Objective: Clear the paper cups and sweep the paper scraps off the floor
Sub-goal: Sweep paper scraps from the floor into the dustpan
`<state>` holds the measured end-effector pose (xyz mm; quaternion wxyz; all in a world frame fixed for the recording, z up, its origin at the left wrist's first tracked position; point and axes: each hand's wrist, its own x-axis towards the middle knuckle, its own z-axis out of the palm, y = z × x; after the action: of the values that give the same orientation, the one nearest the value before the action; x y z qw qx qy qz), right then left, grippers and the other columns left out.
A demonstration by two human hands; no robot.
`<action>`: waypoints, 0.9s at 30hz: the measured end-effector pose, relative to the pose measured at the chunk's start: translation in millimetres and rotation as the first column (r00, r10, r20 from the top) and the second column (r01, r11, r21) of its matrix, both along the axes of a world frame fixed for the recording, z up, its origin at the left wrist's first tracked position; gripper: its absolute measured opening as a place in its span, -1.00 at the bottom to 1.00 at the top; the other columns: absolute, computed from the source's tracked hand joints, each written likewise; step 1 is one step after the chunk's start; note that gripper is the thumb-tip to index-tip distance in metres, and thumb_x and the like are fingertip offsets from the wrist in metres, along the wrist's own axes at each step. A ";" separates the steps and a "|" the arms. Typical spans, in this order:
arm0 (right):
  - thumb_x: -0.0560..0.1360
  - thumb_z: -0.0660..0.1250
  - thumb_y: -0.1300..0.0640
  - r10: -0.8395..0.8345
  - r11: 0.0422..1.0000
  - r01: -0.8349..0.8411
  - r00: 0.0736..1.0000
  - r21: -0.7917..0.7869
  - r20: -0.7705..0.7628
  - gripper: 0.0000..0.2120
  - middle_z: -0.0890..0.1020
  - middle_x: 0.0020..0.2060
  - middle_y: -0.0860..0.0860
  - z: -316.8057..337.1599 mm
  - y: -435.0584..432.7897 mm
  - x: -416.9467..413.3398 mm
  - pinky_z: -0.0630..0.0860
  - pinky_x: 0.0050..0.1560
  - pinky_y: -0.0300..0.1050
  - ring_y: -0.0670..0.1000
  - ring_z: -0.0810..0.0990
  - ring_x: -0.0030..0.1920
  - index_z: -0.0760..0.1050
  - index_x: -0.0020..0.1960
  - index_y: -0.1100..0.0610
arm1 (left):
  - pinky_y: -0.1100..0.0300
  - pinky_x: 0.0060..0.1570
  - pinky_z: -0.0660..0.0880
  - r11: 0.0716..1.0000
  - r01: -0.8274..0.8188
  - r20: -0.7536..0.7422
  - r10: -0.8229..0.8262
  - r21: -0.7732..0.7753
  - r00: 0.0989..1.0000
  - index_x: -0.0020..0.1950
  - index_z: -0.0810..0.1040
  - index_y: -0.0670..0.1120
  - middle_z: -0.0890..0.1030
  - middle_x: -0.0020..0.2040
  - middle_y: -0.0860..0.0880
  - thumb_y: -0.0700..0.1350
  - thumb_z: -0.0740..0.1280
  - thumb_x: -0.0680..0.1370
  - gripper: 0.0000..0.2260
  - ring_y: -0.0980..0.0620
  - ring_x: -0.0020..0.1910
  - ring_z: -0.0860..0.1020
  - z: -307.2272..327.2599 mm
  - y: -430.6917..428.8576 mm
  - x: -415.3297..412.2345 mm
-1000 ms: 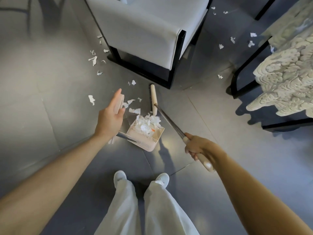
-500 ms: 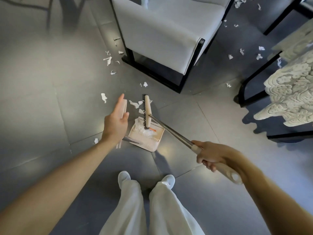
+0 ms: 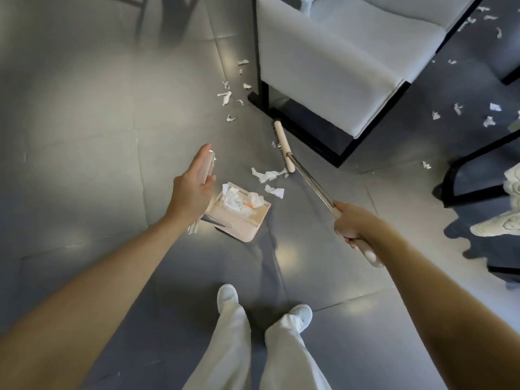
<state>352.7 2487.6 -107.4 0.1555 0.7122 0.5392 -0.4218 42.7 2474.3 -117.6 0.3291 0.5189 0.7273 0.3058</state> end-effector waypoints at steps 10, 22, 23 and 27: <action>0.52 0.15 0.35 0.131 0.969 -0.144 0.988 -0.199 -0.075 -0.35 0.56 -0.23 0.16 -38.6 1.0 -81.9 0.50 -0.36 -0.12 0.05 0.52 -0.36 0.11 0.54 -0.01 | 0.35 0.14 0.28 0.996 0.090 -0.097 -0.089 0.007 0.991 0.54 0.19 0.11 0.40 0.45 0.06 -0.22 0.24 0.60 -0.45 -0.11 0.34 0.43 -8.0 71.3 -40.3; 0.49 0.19 0.40 -0.137 0.949 0.080 0.976 -0.304 -0.171 -0.25 0.42 -0.42 0.13 32.8 4.0 -69.0 0.37 -0.54 -0.22 -0.01 0.36 -0.54 0.08 0.53 -0.13 | 0.12 0.19 0.38 0.998 0.063 -0.052 -0.063 -0.008 0.997 0.54 0.19 0.11 0.47 0.38 -0.06 -0.21 0.23 0.61 -0.46 -0.18 0.28 0.46 -9.2 70.9 -59.4; 0.49 0.19 0.40 -0.143 0.952 0.090 0.975 -0.291 -0.169 -0.25 0.43 -0.43 0.13 34.9 7.6 -68.1 0.38 -0.54 -0.21 0.00 0.36 -0.54 0.07 0.54 -0.12 | 0.11 0.18 0.39 0.998 0.063 -0.048 -0.063 -0.010 0.997 0.54 0.19 0.11 0.48 0.38 -0.06 -0.21 0.23 0.61 -0.46 -0.18 0.26 0.46 -8.6 71.9 -60.1; 0.49 0.20 0.40 -0.148 0.968 0.111 0.977 -0.225 -0.154 -0.26 0.44 -0.45 0.14 35.6 34.4 -62.2 0.39 -0.53 -0.19 0.01 0.37 -0.55 0.08 0.55 -0.06 | 0.05 0.16 0.43 0.996 0.091 -0.066 -0.091 -0.007 0.994 0.54 0.19 0.12 0.47 0.39 -0.03 -0.20 0.23 0.61 -0.46 -0.22 0.18 0.49 -7.4 83.6 -61.4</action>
<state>290.5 2522.1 -71.8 0.1573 0.6866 0.4537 -0.5459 -18.6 2557.8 -124.9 0.3194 0.5607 0.7140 0.2716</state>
